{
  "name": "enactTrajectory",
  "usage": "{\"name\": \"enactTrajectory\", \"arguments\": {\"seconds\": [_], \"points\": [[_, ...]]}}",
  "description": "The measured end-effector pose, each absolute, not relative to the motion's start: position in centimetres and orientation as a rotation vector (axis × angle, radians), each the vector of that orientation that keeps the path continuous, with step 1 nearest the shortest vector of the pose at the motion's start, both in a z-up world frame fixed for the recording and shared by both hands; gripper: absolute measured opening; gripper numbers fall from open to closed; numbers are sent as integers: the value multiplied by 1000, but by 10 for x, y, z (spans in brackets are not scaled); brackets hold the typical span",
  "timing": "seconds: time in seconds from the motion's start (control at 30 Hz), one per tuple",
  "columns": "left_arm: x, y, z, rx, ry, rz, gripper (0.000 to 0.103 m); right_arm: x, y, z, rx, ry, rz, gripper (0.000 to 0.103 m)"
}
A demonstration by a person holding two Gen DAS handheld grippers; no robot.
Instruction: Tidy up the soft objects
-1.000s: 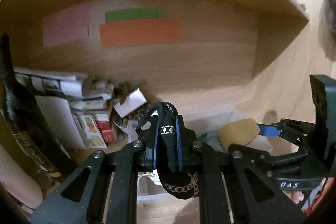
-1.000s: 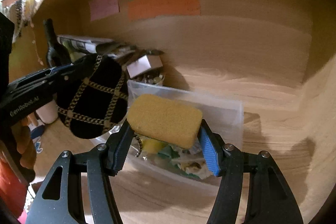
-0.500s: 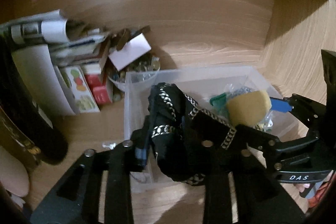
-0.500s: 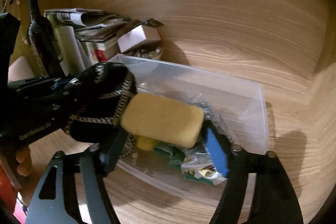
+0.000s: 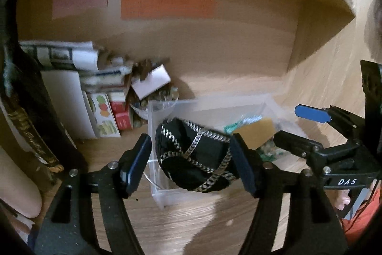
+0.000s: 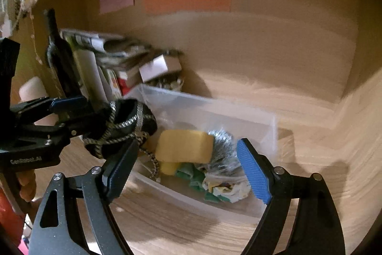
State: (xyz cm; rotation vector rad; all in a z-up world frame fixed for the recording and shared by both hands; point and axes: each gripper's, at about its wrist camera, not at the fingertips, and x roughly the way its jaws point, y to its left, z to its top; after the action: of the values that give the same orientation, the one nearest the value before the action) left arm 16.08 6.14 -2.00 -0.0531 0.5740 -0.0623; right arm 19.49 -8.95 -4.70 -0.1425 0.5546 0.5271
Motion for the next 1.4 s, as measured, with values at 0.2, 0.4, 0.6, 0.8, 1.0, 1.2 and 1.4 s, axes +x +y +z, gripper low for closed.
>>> {"name": "enactTrajectory", "arguments": {"seconds": [0.2,0.4,0.6,0.8,1.0,1.2,1.4], "points": [[136,53,6,-55,470,-72,68,165,-108,-13,-107,422,516,92],[104,45,27,-65,374,-86,80,139,-122,8,-72,324,500,103],[78,41,35,-74,298,-58,99,118,-131,15,-63,284,493,103],[61,34,36,-61,269,-42,102,107,-136,13,-47,279,496,103],[50,29,34,-47,259,-37,103,100,-137,10,-44,278,497,103],[48,26,32,-43,263,-36,103,93,-137,8,-48,267,496,103],[48,27,30,-52,268,-38,103,89,-135,8,-44,260,488,103]]}}
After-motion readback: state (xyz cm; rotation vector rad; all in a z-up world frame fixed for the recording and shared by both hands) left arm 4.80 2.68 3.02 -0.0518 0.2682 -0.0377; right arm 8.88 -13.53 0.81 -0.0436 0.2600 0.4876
